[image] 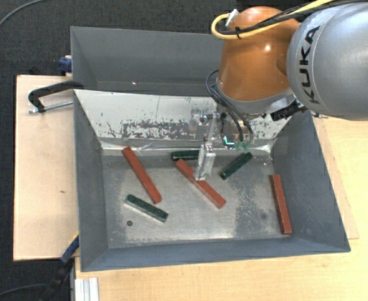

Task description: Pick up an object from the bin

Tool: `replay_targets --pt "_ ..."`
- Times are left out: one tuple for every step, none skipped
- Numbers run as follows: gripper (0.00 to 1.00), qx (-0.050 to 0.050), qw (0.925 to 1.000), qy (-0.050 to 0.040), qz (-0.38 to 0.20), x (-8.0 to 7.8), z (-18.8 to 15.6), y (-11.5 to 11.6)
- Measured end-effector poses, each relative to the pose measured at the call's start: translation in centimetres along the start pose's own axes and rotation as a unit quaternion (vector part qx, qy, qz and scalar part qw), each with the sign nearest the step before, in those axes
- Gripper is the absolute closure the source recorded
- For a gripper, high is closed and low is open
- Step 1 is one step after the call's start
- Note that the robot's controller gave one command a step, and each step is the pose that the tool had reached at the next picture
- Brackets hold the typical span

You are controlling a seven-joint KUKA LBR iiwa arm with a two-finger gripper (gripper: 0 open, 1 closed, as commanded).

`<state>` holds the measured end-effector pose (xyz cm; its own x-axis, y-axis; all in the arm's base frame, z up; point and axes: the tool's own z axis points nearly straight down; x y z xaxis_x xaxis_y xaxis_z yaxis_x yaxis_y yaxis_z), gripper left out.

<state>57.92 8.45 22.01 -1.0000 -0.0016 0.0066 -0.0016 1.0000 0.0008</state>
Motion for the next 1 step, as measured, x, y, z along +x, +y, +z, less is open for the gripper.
replay_targets --pt "0.00 0.000 0.9920 0.0001 -0.126 2.53 15.08 5.64"
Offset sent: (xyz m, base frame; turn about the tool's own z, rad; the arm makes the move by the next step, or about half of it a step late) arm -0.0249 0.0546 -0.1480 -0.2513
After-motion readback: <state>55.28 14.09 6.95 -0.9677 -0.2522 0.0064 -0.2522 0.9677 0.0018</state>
